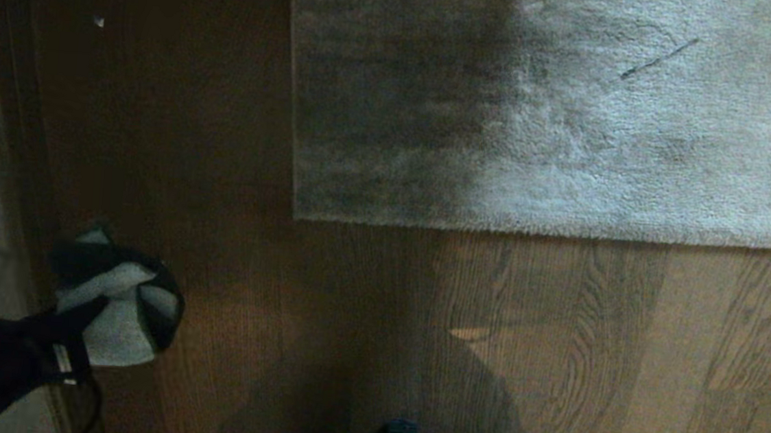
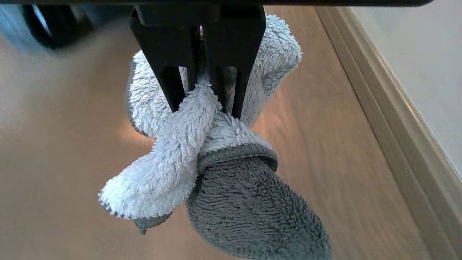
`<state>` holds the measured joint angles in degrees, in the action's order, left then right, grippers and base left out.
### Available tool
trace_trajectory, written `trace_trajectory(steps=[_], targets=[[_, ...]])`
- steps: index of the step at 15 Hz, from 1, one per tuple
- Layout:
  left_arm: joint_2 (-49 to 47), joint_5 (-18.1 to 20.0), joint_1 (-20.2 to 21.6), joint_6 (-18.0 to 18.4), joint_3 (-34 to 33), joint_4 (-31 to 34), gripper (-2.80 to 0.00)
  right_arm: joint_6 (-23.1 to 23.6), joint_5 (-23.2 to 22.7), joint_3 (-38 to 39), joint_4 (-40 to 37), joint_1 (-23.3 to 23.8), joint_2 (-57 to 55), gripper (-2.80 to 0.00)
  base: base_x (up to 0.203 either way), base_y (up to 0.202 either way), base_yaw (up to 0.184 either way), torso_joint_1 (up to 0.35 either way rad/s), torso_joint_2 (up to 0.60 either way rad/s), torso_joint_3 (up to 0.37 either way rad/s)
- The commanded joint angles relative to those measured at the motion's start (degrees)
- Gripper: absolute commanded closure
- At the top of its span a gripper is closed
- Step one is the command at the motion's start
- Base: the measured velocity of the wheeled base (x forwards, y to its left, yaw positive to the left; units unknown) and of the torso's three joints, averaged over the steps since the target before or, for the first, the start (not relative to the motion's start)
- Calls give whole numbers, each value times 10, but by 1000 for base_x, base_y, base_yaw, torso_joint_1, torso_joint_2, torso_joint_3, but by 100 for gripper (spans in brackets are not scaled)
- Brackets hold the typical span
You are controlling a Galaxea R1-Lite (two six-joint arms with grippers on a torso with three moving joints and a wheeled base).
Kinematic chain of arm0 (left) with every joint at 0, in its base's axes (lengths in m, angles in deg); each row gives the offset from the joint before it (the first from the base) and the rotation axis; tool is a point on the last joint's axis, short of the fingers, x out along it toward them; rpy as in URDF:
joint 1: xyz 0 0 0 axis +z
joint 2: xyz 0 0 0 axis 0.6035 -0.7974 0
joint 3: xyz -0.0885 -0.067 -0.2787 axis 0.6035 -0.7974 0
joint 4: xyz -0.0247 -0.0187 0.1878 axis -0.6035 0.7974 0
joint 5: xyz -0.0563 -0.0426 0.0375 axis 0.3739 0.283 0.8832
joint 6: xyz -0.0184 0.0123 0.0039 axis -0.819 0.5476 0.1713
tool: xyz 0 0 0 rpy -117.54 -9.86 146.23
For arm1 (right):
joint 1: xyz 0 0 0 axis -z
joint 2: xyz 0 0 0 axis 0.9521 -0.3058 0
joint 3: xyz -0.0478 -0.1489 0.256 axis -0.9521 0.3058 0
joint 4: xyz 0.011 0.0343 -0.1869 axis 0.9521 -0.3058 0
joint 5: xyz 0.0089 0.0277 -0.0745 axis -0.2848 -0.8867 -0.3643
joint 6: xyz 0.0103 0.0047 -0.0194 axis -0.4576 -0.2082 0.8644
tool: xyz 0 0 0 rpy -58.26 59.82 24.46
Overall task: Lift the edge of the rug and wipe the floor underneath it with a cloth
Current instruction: Put down the rag
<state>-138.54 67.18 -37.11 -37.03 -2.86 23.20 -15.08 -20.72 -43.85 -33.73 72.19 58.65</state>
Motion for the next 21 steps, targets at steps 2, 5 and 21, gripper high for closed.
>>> trace_trajectory(steps=[2,5,21], targets=[[-195,9,37,-2,26,-173,0,0,0,0,0,0,-1,0,0,0,0,0,0,0],[-276,27,64,-4,70,-260,0,0,0,0,0,0,-1,0,0,0,0,0,0,0],[-320,29,75,-4,143,-272,0,0,0,0,0,0,-1,0,0,0,0,0,0,0]])
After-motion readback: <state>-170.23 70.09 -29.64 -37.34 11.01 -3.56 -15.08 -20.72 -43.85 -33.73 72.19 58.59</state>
